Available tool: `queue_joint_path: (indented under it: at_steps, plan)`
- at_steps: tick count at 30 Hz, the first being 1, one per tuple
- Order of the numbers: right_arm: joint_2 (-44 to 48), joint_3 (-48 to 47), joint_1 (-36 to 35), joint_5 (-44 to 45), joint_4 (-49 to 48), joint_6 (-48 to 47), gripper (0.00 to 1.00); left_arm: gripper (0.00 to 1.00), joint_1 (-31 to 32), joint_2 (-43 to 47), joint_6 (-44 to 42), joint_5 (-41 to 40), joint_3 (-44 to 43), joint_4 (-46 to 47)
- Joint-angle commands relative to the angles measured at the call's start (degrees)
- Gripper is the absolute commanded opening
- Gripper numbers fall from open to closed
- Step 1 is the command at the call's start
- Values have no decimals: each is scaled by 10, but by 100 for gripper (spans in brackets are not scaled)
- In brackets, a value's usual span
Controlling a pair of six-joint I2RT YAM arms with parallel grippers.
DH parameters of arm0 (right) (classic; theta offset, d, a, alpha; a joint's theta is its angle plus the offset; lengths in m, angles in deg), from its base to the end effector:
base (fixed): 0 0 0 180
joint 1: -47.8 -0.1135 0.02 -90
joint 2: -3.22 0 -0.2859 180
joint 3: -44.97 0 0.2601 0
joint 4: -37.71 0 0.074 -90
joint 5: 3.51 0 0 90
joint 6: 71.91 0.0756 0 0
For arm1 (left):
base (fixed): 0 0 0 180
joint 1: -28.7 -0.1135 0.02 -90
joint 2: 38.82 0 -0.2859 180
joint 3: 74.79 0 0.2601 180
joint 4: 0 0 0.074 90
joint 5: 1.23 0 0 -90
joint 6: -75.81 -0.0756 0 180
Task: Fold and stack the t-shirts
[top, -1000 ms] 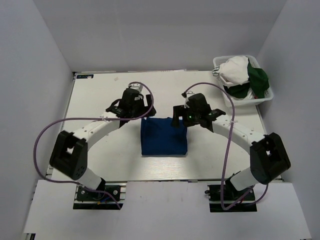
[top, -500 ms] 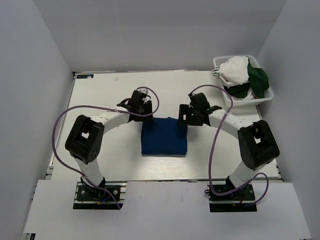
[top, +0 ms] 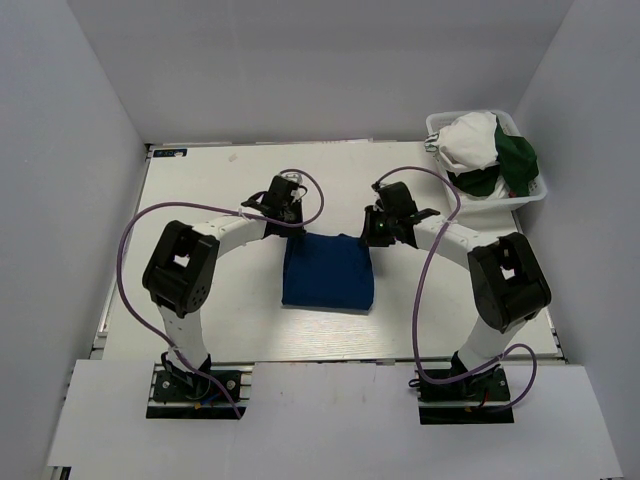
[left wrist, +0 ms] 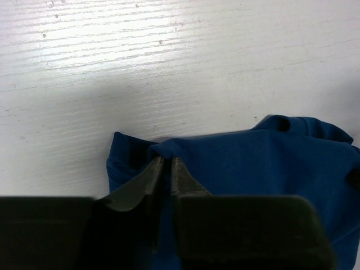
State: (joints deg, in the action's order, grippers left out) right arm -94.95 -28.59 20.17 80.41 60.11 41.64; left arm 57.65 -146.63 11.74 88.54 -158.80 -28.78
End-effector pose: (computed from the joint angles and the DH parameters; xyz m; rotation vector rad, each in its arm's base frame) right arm 0.3496 0.1921 0.1791 -0.1387 2.4524 0.5353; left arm 0.3820 -0.2109 0.1619 0.0650 2.5316 -0.3907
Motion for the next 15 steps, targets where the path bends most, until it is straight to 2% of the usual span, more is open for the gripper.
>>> queue_joint_path:
  at_steps: [1, 7, 11, 13, 15]
  plan:
    - [31, -9, 2, -12, -22, -7, 19, 25, -1, 27, -8, -1, -19, 8]
    - [33, -5, 3, -8, -14, -5, 28, 40, -1, 1, -8, -6, -38, -19]
    - [30, -2, 3, -1, -11, -4, 28, 37, -1, -12, -8, 16, -32, -6]
    - [30, 0, 3, 2, -9, -4, 28, 30, -1, -18, -8, 16, -38, -6]
    - [33, 2, 3, 5, -10, -3, 28, 29, -1, -26, -8, 16, -46, -17]
